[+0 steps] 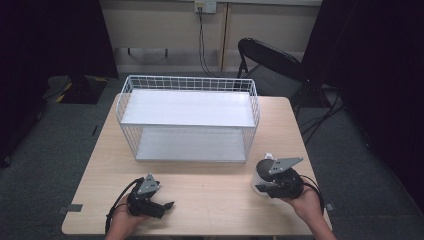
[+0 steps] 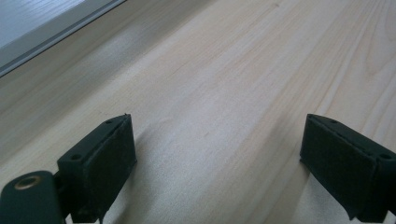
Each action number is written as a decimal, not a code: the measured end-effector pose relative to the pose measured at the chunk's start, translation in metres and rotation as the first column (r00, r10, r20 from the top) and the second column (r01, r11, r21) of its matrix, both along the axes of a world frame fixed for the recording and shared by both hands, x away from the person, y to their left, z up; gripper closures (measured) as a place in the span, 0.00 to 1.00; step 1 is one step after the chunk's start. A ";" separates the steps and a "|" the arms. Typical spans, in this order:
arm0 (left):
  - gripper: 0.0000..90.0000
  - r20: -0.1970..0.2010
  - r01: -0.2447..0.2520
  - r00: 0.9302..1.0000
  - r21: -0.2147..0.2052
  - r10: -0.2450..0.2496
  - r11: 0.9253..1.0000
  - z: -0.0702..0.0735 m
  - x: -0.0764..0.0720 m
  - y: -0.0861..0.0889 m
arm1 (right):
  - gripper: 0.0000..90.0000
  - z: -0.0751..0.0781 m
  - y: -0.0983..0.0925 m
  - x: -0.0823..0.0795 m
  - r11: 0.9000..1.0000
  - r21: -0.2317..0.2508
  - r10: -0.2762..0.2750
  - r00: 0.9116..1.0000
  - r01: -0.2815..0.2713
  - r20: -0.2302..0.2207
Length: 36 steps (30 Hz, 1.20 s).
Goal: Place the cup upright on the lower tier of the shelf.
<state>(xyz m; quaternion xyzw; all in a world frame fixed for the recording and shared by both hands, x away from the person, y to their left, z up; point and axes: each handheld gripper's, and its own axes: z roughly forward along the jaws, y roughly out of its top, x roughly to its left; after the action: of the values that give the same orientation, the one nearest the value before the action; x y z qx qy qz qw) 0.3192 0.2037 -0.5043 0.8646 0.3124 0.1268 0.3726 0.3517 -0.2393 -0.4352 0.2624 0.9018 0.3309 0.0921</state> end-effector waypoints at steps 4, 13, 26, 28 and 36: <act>0.11 0.000 0.000 1.000 0.000 0.000 1.000 0.000 0.000 0.000 | 0.77 0.000 0.001 0.000 1.000 -0.016 0.006 1.000 -0.006 0.001; 0.11 0.000 -0.001 1.000 -0.001 0.001 1.000 0.000 0.000 0.000 | 0.88 0.001 0.003 -0.002 0.999 -0.041 0.017 0.999 -0.016 0.028; 0.11 0.000 0.001 1.000 0.000 -0.001 1.000 0.000 0.000 0.000 | 0.93 0.009 0.003 -0.011 0.999 -0.030 0.041 0.996 -0.038 0.074; 0.11 0.000 0.000 1.000 -0.001 0.000 1.000 0.000 0.000 0.000 | 0.93 0.011 0.004 -0.011 0.999 -0.027 0.042 0.996 -0.041 0.075; 0.11 0.000 0.001 1.000 0.000 -0.001 1.000 0.000 0.000 0.000 | 0.93 0.017 0.012 -0.010 0.999 0.006 0.044 0.995 -0.045 0.088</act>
<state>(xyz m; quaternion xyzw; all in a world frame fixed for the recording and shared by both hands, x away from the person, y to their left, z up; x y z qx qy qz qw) 0.3194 0.2037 -0.5043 0.8648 0.3120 0.1265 0.3725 0.3418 -0.2272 -0.4179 0.2276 0.9012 0.3476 0.1233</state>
